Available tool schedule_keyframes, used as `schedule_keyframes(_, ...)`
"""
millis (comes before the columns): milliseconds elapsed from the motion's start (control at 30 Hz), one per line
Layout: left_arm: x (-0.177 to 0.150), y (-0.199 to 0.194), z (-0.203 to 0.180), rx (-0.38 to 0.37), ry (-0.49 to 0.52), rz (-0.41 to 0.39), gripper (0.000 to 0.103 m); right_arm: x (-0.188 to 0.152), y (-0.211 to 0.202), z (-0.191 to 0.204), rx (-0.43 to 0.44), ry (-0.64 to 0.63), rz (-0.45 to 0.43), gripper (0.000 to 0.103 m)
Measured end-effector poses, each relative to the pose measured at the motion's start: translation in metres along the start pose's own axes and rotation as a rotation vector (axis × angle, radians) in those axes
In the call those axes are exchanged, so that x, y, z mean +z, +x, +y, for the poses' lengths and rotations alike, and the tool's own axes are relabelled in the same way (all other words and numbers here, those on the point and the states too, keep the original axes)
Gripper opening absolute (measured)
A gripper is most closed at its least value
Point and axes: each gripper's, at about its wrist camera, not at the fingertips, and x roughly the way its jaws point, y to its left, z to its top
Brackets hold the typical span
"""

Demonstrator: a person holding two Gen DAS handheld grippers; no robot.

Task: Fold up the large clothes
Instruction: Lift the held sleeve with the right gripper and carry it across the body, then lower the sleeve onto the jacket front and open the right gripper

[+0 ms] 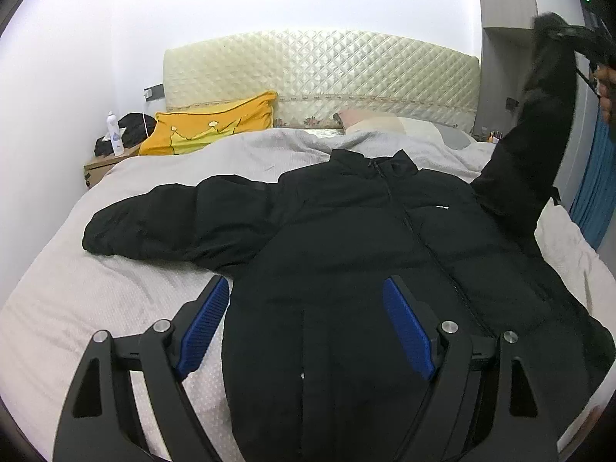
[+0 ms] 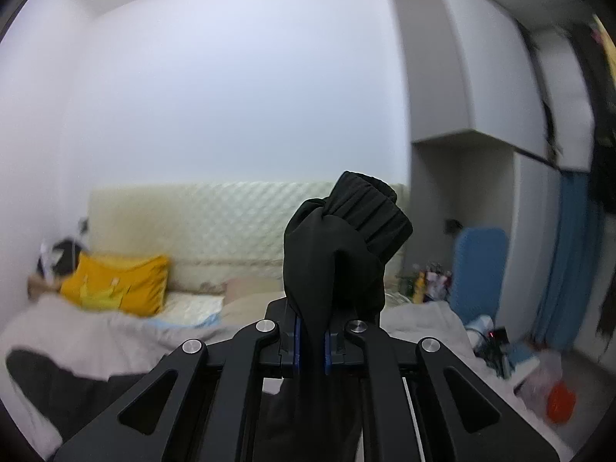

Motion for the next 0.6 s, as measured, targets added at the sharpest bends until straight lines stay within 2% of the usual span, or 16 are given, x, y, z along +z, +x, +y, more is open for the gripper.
schedule_keyframes(133, 0.0, -0.002, 0.012, -0.033, -0.047, -0.006, 0.082, -0.023, 0.005, 0.064, 0.052, -0.132, -0.009, 0.007)
schedule_keyframes(200, 0.0, -0.005, 0.019, 0.002, -0.073, -0.025, 0.082, -0.04, 0.008, 0.096, 0.101, -0.178, -0.006, 0.007)
schedule_keyframes(333, 0.001, -0.018, 0.023, 0.061, -0.087, -0.094, 0.082, -0.073, 0.019, 0.148, 0.191, -0.217, 0.02, 0.007)
schedule_keyframes(400, 0.001, -0.021, 0.026, 0.066, -0.1, -0.111, 0.082, -0.092, 0.024, 0.17, 0.243, -0.223, 0.049, 0.007)
schedule_keyframes(600, 0.0, -0.015, 0.032, 0.042, -0.125, -0.085, 0.082, -0.142, 0.03, 0.233, 0.412, -0.204, 0.162, 0.008)
